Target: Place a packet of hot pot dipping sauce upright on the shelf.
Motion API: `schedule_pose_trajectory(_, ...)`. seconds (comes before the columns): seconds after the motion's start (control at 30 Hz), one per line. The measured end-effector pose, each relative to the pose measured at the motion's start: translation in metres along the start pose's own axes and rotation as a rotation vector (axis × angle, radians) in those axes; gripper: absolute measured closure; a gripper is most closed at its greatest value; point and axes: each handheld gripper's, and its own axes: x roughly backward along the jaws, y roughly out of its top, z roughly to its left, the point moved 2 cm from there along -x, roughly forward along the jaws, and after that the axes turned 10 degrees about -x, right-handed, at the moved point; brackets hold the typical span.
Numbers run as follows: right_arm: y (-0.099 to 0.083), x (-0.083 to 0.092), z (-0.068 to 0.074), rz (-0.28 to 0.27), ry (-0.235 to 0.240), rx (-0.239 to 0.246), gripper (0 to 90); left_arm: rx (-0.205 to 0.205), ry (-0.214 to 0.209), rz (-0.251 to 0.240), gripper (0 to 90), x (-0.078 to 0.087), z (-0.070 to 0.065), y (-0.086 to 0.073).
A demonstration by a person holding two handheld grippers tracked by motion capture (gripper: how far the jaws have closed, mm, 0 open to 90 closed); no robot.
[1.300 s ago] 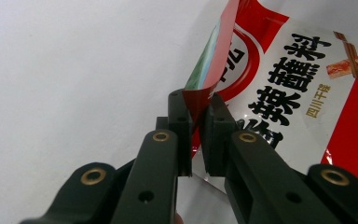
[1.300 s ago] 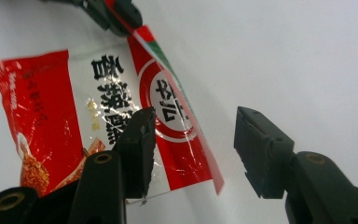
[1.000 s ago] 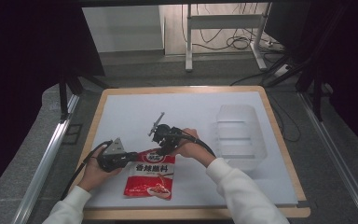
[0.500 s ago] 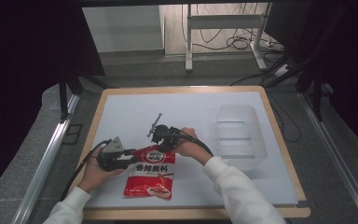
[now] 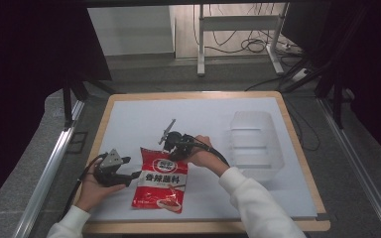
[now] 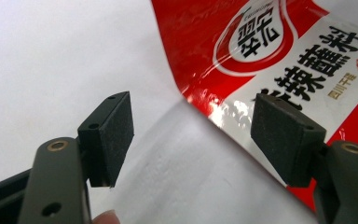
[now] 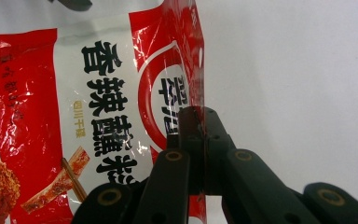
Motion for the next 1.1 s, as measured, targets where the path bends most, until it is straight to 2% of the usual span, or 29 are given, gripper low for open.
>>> schedule_pose_trajectory(0.3,0.002,0.015,0.000,-0.043,0.012,-0.014,88.8,-0.005,-0.013,-0.003,29.5,0.001,-0.001,-0.001)
schedule_pose_trajectory(0.37,0.003,0.020,0.001,-0.057,0.013,-0.009,88.8,0.025,-0.029,-0.025,29.5,0.003,0.001,-0.002)
schedule_pose_trajectory(0.43,0.004,0.027,0.002,-0.070,0.009,-0.003,88.8,0.049,-0.020,-0.047,29.5,0.004,0.002,-0.003)
schedule_pose_trajectory(0.5,0.005,0.035,0.002,-0.088,-0.009,-0.007,88.9,0.044,-0.016,-0.057,29.8,0.006,0.002,-0.002)
schedule_pose_trajectory(0.57,0.007,0.048,0.005,-0.114,-0.007,-0.004,89.0,0.033,-0.009,-0.069,30.4,0.006,0.000,-0.001)
schedule_pose_trajectory(0.6,0.007,0.048,0.005,-0.114,-0.007,-0.004,89.0,0.033,-0.009,-0.069,30.4,0.006,0.000,-0.001)
schedule_pose_trajectory(0.7,0.012,0.065,0.012,-0.135,-0.007,0.013,89.0,0.043,0.006,-0.087,30.7,0.008,0.001,0.000)
schedule_pose_trajectory(0.8,0.014,0.073,0.017,-0.139,-0.019,0.028,89.0,0.057,0.012,-0.105,30.8,0.012,0.003,0.000)
schedule_pose_trajectory(0.87,0.016,0.081,0.022,-0.151,-0.031,0.037,89.0,0.059,0.014,-0.103,30.8,0.012,0.003,-0.001)
schedule_pose_trajectory(0.9,0.019,0.089,0.026,-0.164,-0.041,0.059,89.0,0.055,0.011,-0.099,30.6,0.013,0.003,-0.002)
schedule_pose_trajectory(1.0,0.021,0.098,0.029,-0.181,-0.040,0.067,89.0,0.033,0.004,-0.086,30.7,0.014,0.003,-0.005)
schedule_pose_trajectory(1.03,0.024,0.106,0.031,-0.189,-0.056,0.071,89.0,0.046,0.005,-0.097,30.7,0.014,0.002,-0.005)
schedule_pose_trajectory(1.1,0.025,0.109,0.031,-0.197,-0.059,0.071,89.0,0.048,0.005,-0.101,30.7,0.015,0.002,-0.005)
